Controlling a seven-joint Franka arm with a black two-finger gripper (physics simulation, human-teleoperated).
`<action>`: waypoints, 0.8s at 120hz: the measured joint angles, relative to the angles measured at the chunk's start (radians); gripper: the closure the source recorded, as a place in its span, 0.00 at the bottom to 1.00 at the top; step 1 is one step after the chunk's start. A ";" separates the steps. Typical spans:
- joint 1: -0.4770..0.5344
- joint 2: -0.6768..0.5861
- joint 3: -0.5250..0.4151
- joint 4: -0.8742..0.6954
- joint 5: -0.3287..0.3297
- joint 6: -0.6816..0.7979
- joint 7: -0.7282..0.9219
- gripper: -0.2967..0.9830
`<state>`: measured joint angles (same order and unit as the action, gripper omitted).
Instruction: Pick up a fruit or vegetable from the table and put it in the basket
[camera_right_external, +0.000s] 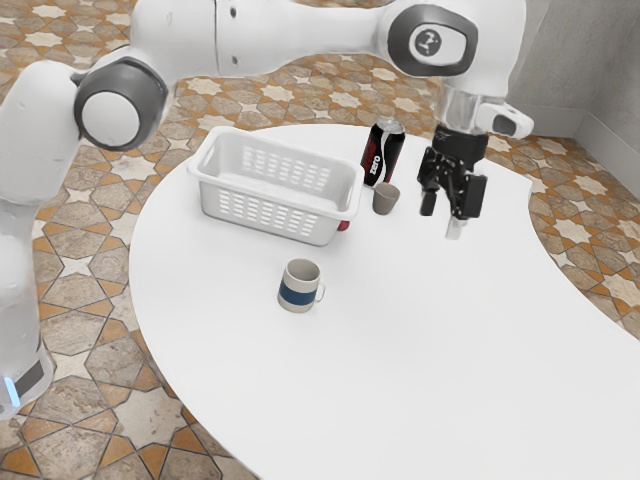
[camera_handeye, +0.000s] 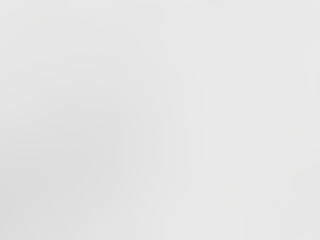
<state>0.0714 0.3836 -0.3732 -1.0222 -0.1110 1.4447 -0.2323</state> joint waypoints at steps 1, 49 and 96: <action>-0.002 0.002 -0.002 0.002 0.008 0.005 0.002 0.23; -0.020 0.057 0.020 -0.067 0.344 -0.691 0.084 0.23; -0.180 0.061 -0.004 -0.067 0.559 -0.952 0.143 0.23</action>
<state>-0.1084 0.4448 -0.3770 -1.0888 0.4484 0.4927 -0.0895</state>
